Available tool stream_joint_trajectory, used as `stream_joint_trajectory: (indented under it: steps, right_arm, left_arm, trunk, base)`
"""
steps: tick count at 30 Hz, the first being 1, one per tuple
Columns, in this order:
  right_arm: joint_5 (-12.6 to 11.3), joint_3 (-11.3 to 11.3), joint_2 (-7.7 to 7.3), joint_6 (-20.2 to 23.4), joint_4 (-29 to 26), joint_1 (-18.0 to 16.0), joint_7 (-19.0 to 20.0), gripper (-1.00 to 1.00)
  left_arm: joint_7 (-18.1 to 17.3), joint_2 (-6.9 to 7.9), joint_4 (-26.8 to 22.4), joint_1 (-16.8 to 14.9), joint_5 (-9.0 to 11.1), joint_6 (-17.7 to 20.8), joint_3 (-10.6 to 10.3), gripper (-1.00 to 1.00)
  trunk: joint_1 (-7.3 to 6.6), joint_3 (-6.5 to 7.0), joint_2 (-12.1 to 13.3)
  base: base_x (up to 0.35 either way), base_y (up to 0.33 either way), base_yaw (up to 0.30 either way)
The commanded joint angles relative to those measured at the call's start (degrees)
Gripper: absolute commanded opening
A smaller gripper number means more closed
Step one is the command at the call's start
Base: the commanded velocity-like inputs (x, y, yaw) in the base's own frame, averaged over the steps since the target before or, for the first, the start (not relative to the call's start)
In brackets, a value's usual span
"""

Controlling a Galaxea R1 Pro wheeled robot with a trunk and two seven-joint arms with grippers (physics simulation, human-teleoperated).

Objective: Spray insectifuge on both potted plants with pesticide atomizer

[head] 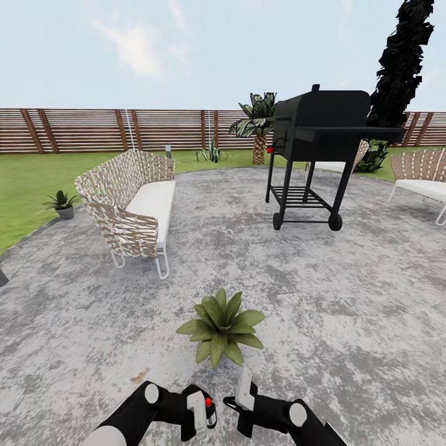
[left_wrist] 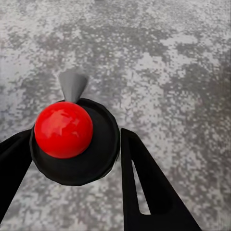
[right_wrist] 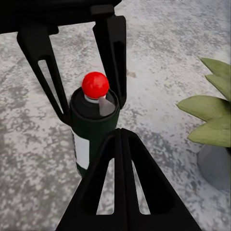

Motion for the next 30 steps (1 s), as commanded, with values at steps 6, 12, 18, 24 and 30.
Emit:
stream_joint_trajectory:
  steps: [6, 12, 18, 24, 30]
  right_arm:
    - [0.5, 0.0, 0.59, -0.3, -0.1, 0.0, 0.0, -1.00]
    - [0.6, -0.1, 0.63, -0.3, -0.1, 0.0, 0.0, -1.00]
    - [0.6, -0.1, 0.63, -0.3, 0.0, 0.0, 0.0, -1.00]
    - [0.6, -0.1, 0.63, -0.3, 0.0, 0.0, 0.0, -1.00]
    - [0.6, -0.1, 0.63, -0.3, 0.0, 0.0, 0.0, -1.00]
  left_arm:
    - [0.7, -0.13, -0.1, 0.0, -0.2, -0.2, 0.5, -1.00]
    - [0.7, -0.03, 0.0, 0.0, 0.0, -0.7, 0.5, -1.00]
    - [0.2, -0.05, 0.5, 0.0, 0.1, -1.2, 0.5, -1.00]
    - [0.1, -0.10, 1.4, 0.0, -0.1, -1.4, 0.5, -1.00]
    - [0.1, -0.40, 1.4, -0.1, -0.1, -1.5, 0.5, -1.00]
  trunk:
    - [-0.01, -0.05, 0.0]
    - [-0.01, -0.05, 0.0]
    - [-0.01, -0.05, 0.0]
    - [-0.01, -0.05, 0.0]
    - [-0.01, -0.05, 0.0]
  base:
    - [0.000, 0.000, 0.000]
    - [0.000, 0.000, 0.000]
    - [0.000, 0.000, 0.000]
    - [0.000, 0.000, 0.000]
    - [0.000, 0.000, 0.000]
